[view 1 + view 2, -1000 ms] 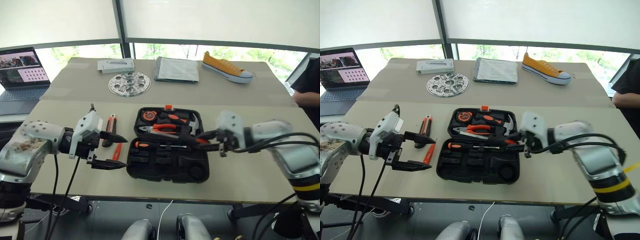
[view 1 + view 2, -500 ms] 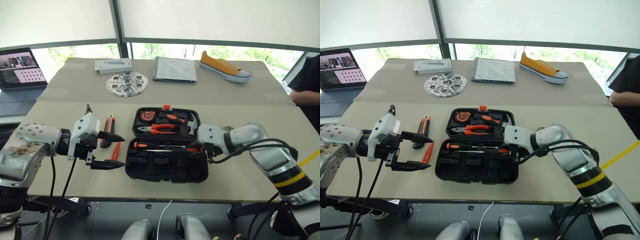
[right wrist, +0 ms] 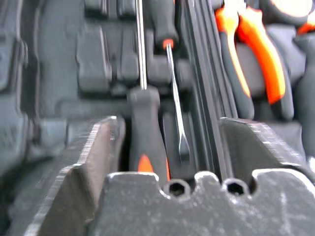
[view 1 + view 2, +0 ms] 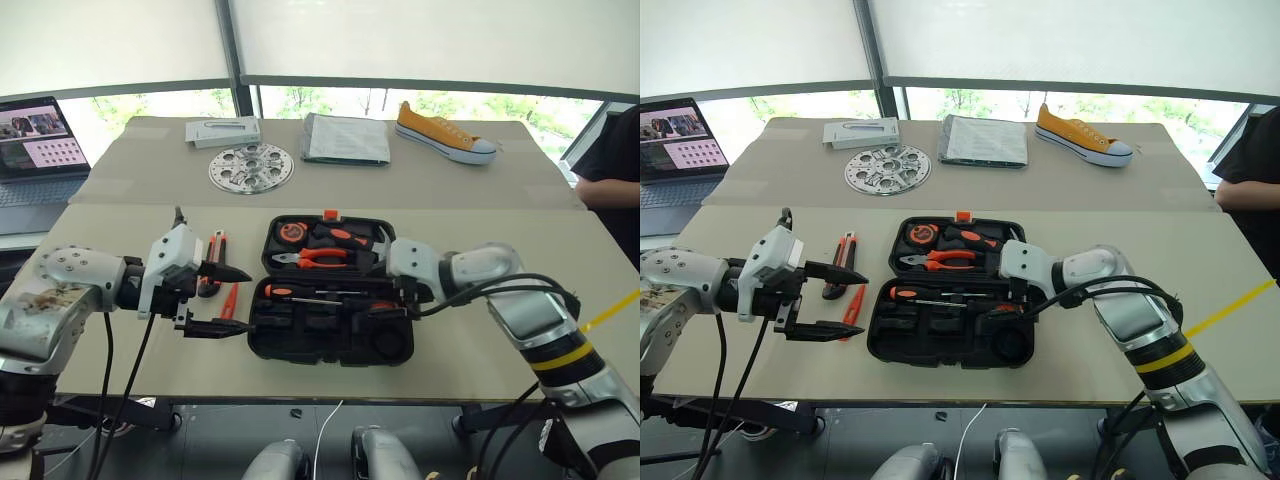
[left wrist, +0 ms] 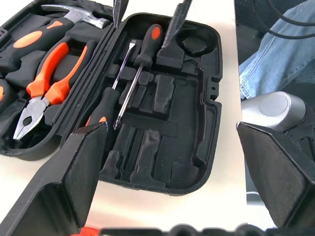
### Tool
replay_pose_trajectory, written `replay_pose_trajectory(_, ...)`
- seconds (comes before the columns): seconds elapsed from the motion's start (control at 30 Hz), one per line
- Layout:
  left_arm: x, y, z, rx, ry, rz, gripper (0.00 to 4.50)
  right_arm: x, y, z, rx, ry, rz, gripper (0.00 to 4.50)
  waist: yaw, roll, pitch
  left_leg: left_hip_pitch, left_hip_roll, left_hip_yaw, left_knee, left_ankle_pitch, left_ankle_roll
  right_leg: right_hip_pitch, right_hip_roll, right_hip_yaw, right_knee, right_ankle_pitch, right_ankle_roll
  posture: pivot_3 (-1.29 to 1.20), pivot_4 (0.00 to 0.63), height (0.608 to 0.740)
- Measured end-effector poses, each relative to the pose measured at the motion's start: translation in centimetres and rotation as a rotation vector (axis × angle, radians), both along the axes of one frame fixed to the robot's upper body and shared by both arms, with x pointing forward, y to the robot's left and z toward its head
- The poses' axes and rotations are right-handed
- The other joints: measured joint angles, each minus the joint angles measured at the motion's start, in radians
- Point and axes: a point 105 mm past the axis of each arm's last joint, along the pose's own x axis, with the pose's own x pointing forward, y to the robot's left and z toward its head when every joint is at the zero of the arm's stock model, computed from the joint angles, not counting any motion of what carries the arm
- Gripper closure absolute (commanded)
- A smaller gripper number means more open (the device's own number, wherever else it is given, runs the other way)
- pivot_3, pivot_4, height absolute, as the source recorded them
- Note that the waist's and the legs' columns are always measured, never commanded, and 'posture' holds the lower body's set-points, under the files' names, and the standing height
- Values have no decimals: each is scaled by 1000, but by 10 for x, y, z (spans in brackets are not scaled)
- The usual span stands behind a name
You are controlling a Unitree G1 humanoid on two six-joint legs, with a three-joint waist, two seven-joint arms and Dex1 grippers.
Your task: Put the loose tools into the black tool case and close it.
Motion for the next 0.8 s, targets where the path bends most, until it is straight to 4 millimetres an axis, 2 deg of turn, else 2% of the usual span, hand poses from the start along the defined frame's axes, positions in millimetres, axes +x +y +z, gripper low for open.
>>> replay_pose_trajectory(0.1,1,-1,2,-3,-7,-2,0,0,2,0,3,-1,3,2939,-2,0,0,0,0,0,0,0,0,0,0,0,0,0,0,0,150,740)
replay_pose_trajectory(0.13,1,-1,2,-4,-7,-2,0,-1,3,0,7,-1,5,3102,-3,0,0,0,0,0,0,0,0,0,0,0,0,0,0,0,150,740)
replay_pose_trajectory(0.17,2,-1,1,-5,-6,-1,0,-1,4,0,11,0,8,3595,-4,0,0,0,0,0,0,0,0,0,0,0,0,0,0,0,150,740)
replay_pose_trajectory(0.23,2,-1,1,-8,-2,0,0,-1,6,-2,11,3,14,4272,-5,0,0,0,0,0,0,0,0,0,0,0,0,0,0,0,150,740)
replay_pose_trajectory(0.27,3,-1,1,-8,-3,0,0,-2,8,-3,10,5,17,4472,-5,0,0,0,0,0,0,0,0,0,0,0,0,0,0,0,150,740)
replay_pose_trajectory(0.43,4,-1,0,-9,-2,-1,0,-3,16,-13,-1,26,36,4472,-5,0,0,0,0,0,0,0,0,0,0,-1,0,0,0,0,150,740)
replay_pose_trajectory(0.8,7,-3,-1,0,-22,-13,0,-6,15,-23,-106,-47,84,4472,-4,-1,-1,5,0,0,-1,0,0,3,0,-1,0,0,0,0,150,740)
